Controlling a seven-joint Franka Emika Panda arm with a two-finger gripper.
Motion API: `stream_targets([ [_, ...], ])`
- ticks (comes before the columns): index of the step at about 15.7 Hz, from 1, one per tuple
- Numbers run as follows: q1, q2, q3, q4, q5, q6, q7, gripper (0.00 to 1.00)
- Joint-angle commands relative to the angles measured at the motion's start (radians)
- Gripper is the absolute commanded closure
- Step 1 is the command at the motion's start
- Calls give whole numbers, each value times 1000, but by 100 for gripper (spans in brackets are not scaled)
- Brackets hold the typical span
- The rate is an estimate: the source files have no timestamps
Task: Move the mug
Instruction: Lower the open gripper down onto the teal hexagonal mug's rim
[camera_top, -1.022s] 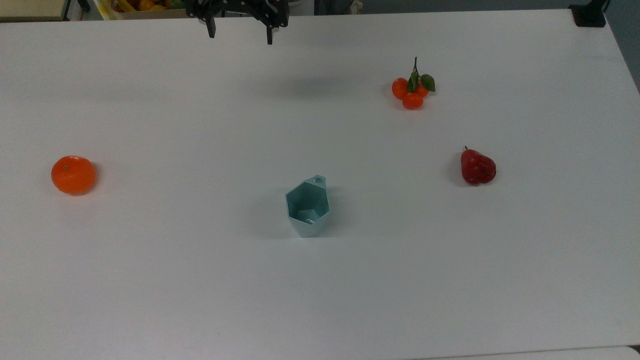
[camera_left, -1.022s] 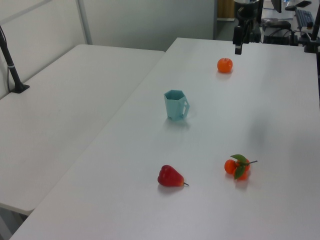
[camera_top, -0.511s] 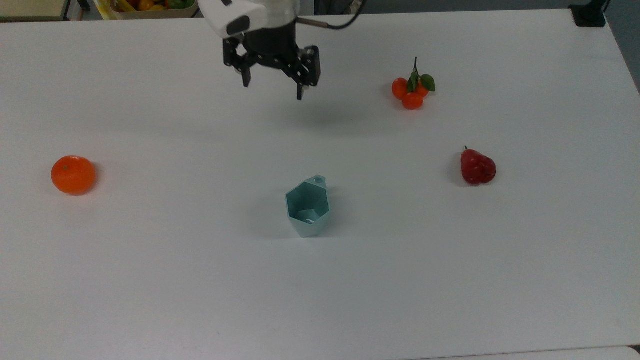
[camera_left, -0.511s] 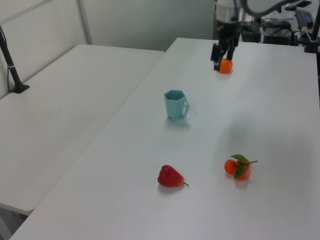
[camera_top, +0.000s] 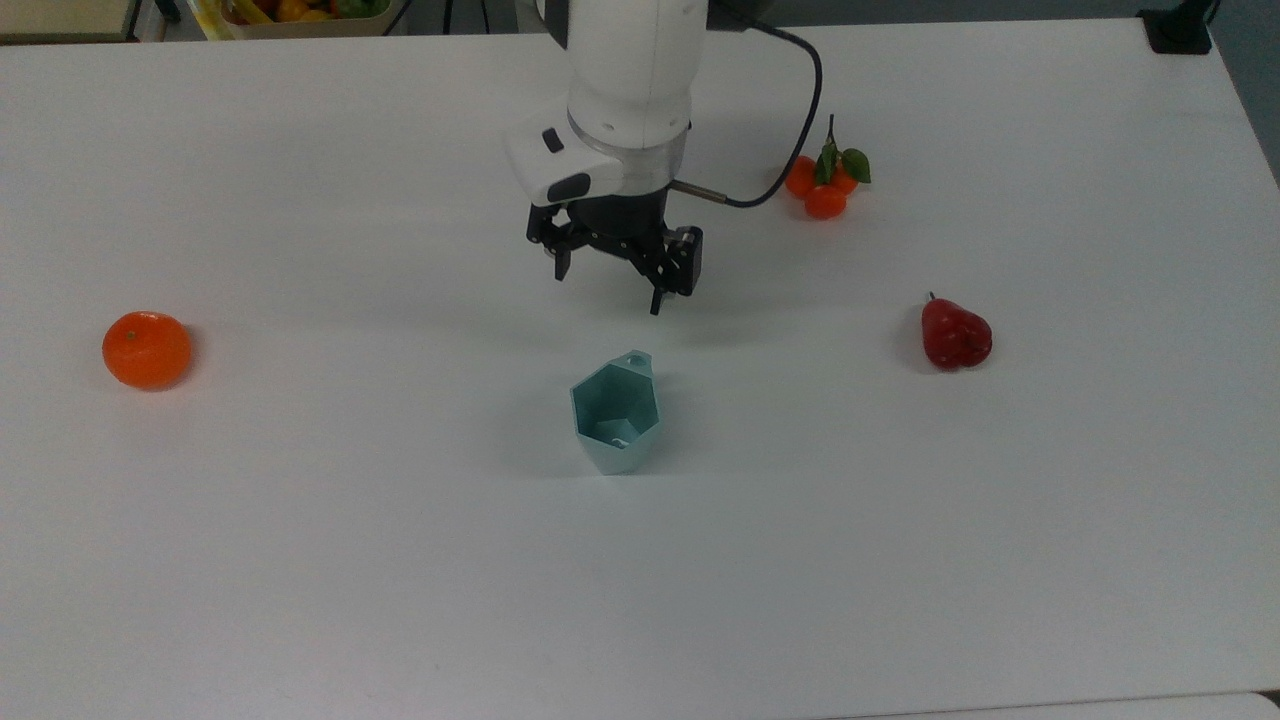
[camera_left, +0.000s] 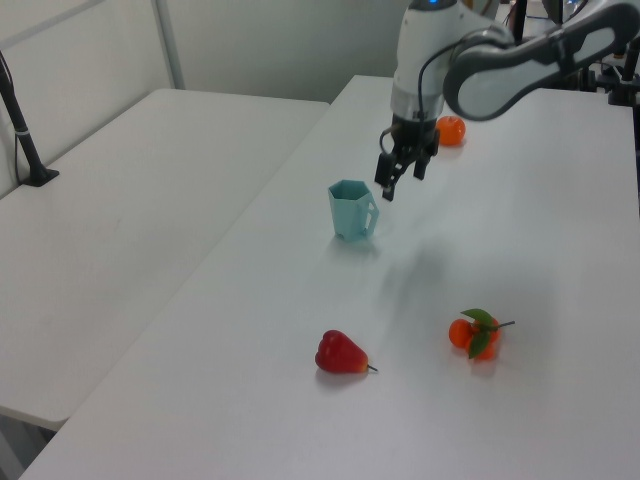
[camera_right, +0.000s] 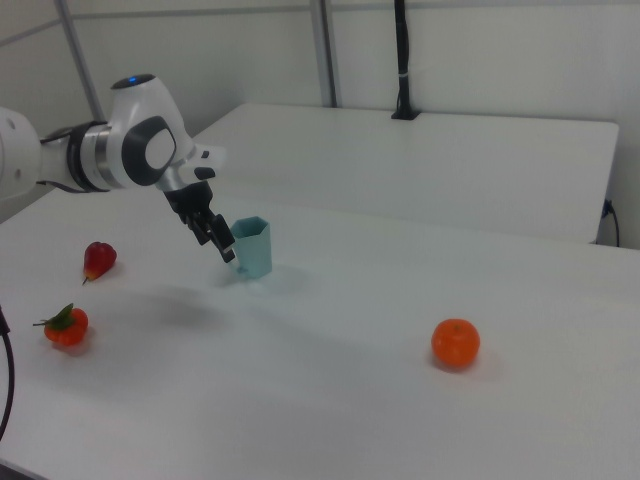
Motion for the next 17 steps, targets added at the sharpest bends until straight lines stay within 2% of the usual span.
stream_targets([
  [1, 26, 84, -7, 39, -55, 77, 81, 0],
  [5, 35, 132, -8, 41, -68, 164, 82, 0],
  [10, 35, 149, -8, 41, -68, 213, 82, 12],
  [17, 33, 147, -8, 41, -74, 215, 81, 69],
])
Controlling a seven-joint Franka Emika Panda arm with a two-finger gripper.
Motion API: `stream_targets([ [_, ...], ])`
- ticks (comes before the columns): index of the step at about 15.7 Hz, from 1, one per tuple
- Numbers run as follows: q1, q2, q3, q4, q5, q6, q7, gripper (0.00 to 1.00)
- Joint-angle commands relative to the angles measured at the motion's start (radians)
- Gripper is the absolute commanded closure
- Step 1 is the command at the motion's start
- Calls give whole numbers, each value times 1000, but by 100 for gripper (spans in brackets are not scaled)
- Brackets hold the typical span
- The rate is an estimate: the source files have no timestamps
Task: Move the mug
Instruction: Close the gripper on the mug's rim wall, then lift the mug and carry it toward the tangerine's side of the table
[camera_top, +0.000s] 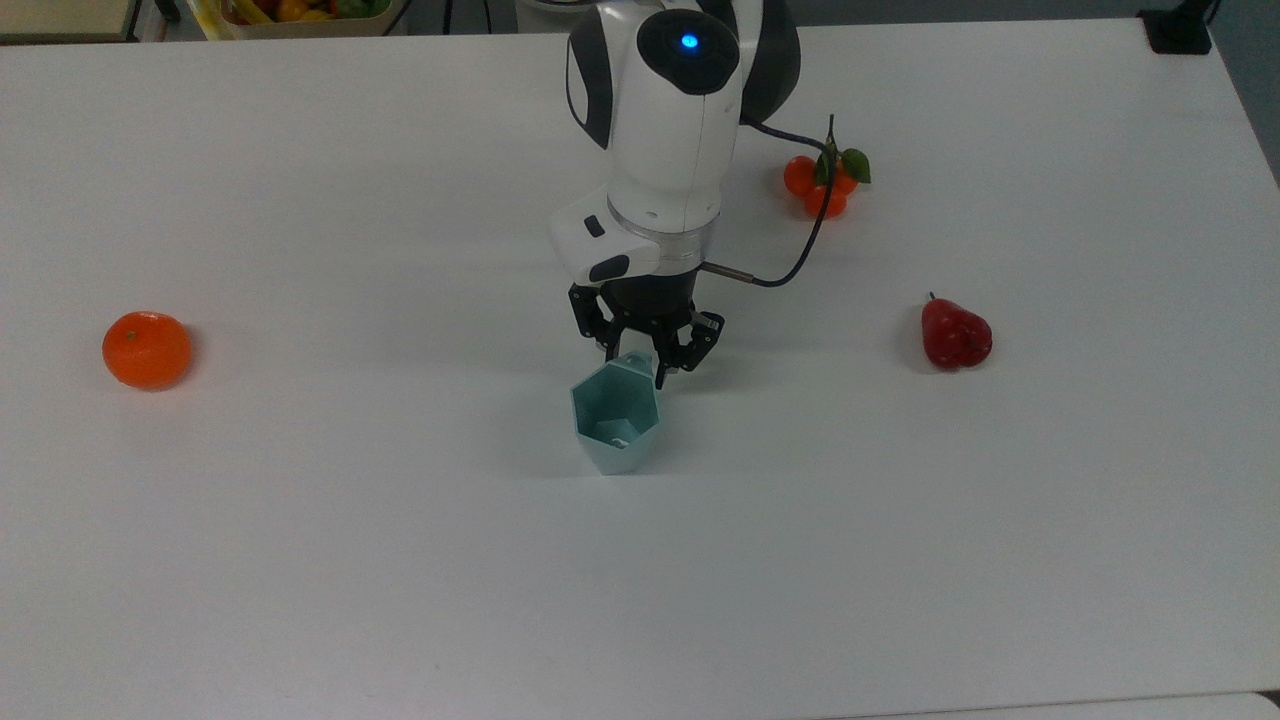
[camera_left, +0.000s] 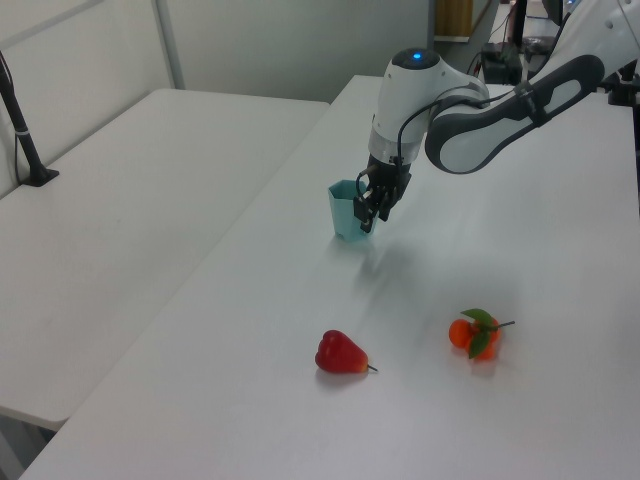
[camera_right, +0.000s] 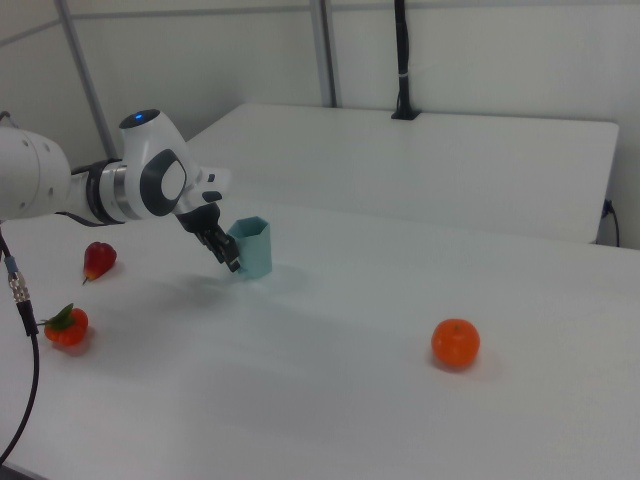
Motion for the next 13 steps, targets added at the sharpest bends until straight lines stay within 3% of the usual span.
stream_targets([
  [1, 10, 1, -9, 3, -24, 18, 23, 76],
  [6, 5, -4, -15, 3, -33, 18, 19, 87],
  [9, 1, -21, -16, 3, -59, 7, 12, 89],
  [13, -27, -125, -16, -34, -70, -91, -6, 89],
])
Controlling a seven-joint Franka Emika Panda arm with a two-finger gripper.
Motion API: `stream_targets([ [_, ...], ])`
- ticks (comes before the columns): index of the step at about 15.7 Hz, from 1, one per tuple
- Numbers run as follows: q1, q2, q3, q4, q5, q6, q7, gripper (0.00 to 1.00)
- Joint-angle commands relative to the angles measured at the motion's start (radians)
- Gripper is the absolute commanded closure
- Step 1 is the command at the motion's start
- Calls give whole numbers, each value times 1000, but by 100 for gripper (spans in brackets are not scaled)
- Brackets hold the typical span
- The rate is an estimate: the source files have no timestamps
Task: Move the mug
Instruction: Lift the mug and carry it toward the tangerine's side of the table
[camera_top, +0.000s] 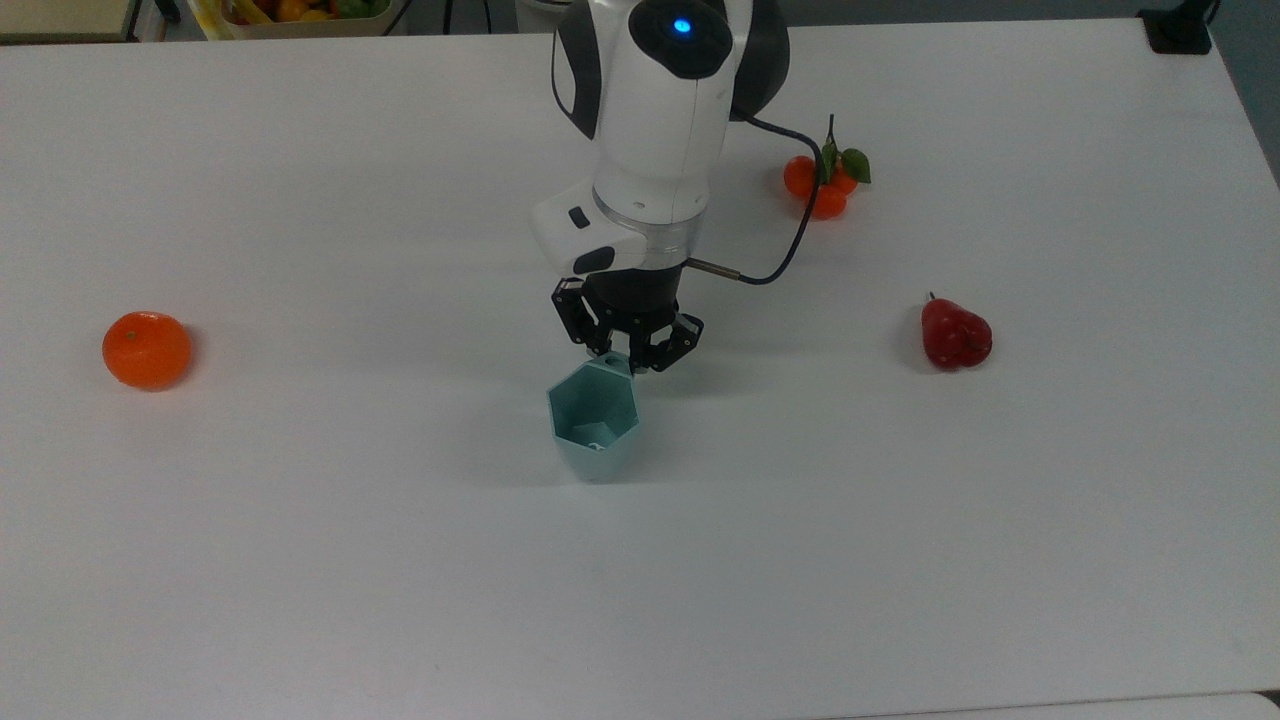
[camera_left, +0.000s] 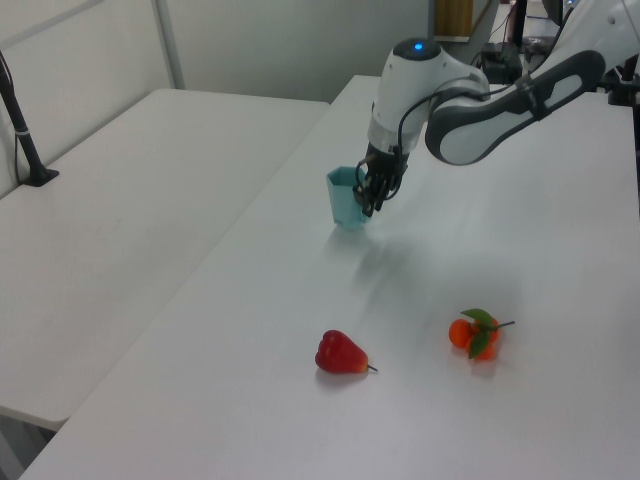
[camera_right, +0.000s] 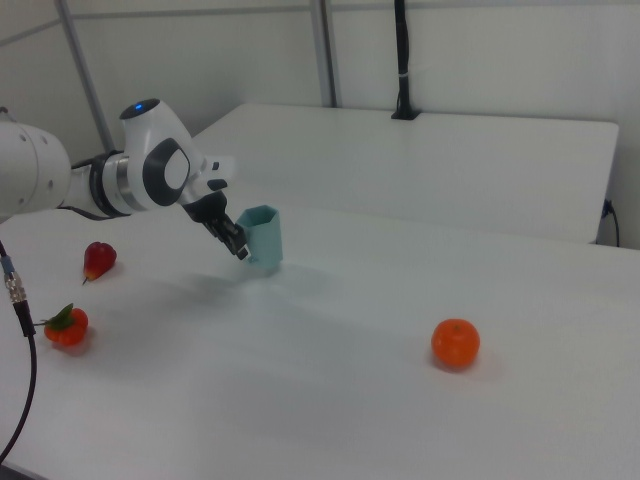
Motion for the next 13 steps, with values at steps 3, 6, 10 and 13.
stream_targets([
  [3, -27, -221, -4, -137, -21, -201, -94, 89],
  [6, -41, -372, -4, -310, -21, -219, -141, 89],
  [10, -59, -558, -4, -563, -20, -219, -215, 89],
  [13, -67, -586, -4, -636, -20, -217, -214, 89],
])
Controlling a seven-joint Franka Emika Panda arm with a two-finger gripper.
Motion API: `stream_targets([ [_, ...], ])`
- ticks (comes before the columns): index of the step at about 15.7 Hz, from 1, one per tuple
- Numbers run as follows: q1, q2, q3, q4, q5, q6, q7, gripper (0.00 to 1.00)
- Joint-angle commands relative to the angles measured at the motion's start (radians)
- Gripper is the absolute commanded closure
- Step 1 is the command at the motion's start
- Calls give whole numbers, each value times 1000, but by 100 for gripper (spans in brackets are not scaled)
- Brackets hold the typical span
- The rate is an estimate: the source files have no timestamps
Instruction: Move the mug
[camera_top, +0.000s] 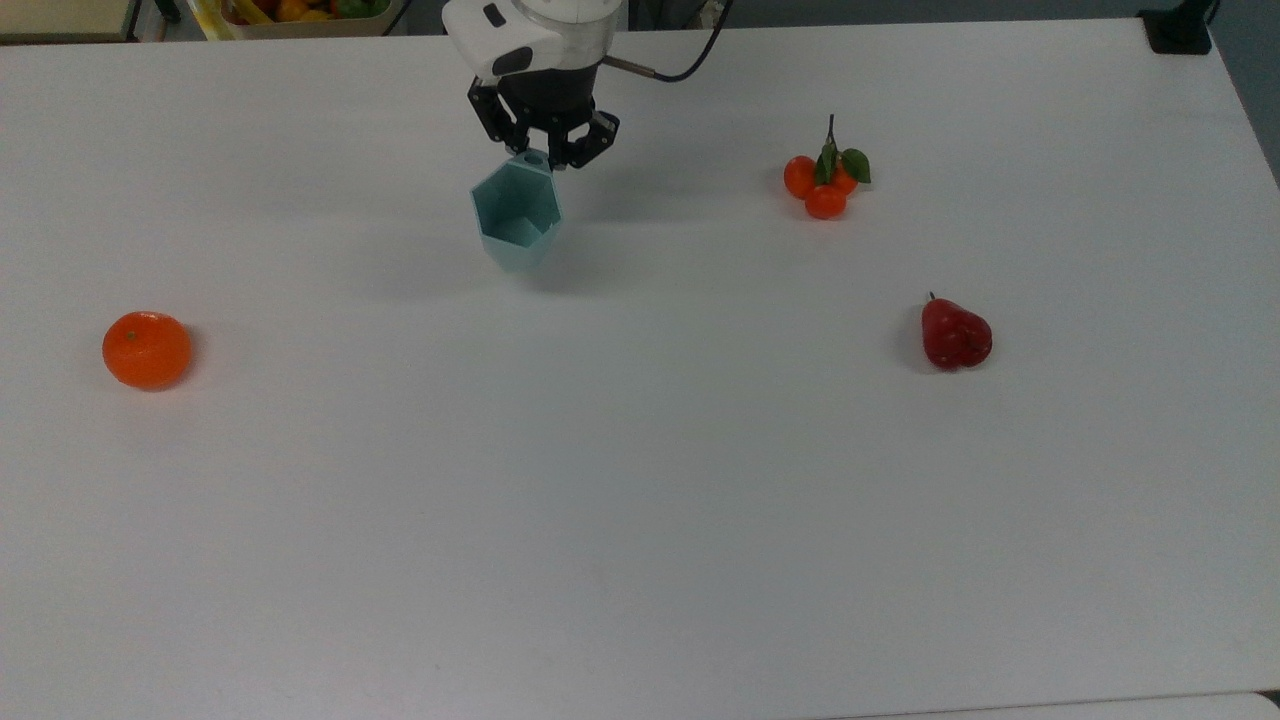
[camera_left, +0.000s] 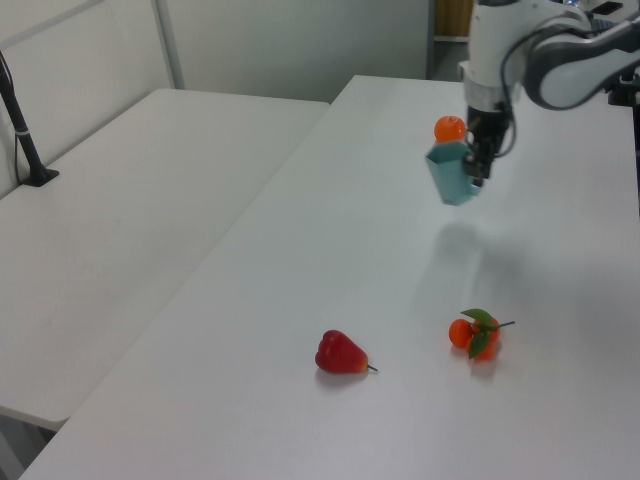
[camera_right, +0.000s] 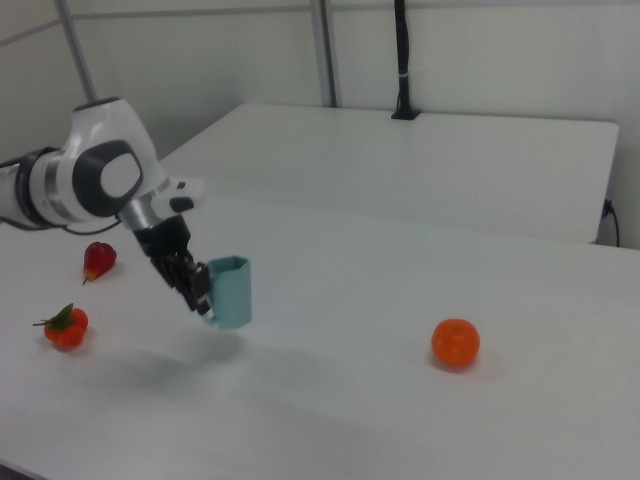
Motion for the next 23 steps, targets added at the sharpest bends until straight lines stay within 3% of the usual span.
stream_targets([
  [1, -7, -81, -1, -137, -12, 24, -15, 89],
  [10, -5, -6, -1, -133, -12, 130, 41, 85],
  [12, 0, 6, -1, -133, -12, 117, 41, 79],
  [13, 0, 6, -1, -131, -12, 110, 41, 75],
  [14, -3, 6, -1, -128, -12, 96, 41, 62],
  [15, -2, 3, -1, -122, -12, 67, 39, 37],
  [16, 0, 1, 4, -106, -12, 20, 31, 21],
  [20, 1, 4, 10, 3, -5, -146, -31, 15],
  [23, 1, 6, 10, 120, 6, -247, -106, 0],
])
